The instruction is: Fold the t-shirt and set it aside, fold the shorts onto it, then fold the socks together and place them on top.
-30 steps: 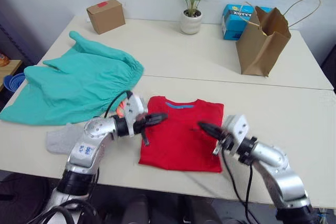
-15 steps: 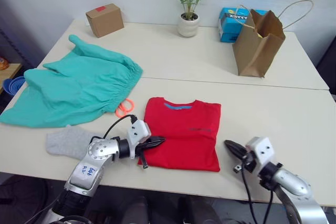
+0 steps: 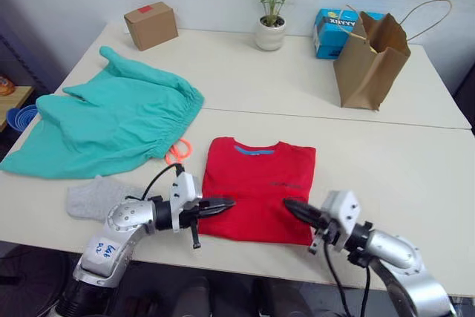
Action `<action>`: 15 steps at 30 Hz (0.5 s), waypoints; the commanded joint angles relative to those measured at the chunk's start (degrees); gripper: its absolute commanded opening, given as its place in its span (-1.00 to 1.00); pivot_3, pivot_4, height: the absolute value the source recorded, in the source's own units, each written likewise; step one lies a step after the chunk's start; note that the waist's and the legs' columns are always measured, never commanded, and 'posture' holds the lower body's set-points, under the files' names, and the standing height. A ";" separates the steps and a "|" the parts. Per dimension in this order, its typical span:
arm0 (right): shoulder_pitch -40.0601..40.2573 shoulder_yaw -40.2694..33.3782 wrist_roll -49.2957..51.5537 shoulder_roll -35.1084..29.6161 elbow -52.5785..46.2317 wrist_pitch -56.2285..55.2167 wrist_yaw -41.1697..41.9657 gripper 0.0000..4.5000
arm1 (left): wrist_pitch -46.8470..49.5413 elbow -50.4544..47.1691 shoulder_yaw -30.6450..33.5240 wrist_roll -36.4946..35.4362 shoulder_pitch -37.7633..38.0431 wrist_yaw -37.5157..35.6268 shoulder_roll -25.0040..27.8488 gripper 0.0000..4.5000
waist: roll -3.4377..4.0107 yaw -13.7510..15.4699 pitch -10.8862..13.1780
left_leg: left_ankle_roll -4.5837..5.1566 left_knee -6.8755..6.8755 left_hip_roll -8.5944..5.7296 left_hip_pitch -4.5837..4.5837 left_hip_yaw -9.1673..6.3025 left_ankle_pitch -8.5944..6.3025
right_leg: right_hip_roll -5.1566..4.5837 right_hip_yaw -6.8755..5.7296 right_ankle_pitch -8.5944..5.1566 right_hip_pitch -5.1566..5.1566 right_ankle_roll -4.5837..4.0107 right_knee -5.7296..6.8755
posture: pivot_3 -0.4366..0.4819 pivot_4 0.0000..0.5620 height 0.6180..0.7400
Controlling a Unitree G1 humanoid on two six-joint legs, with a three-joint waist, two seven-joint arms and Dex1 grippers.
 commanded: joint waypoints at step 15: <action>6.34 -17.18 27.76 -15.27 -5.66 20.11 10.40 -0.75 | 1.23 -0.74 13.29 -10.44 -7.92 -1.98 3.39 -0.83 | 0.03 -0.37 0.01 | 0.03 0.01 0.04 0.02 -0.05 -0.01 | 0.01 -0.07 0.00 0.07 0.00 0.03 | -0.05 -0.47 1.00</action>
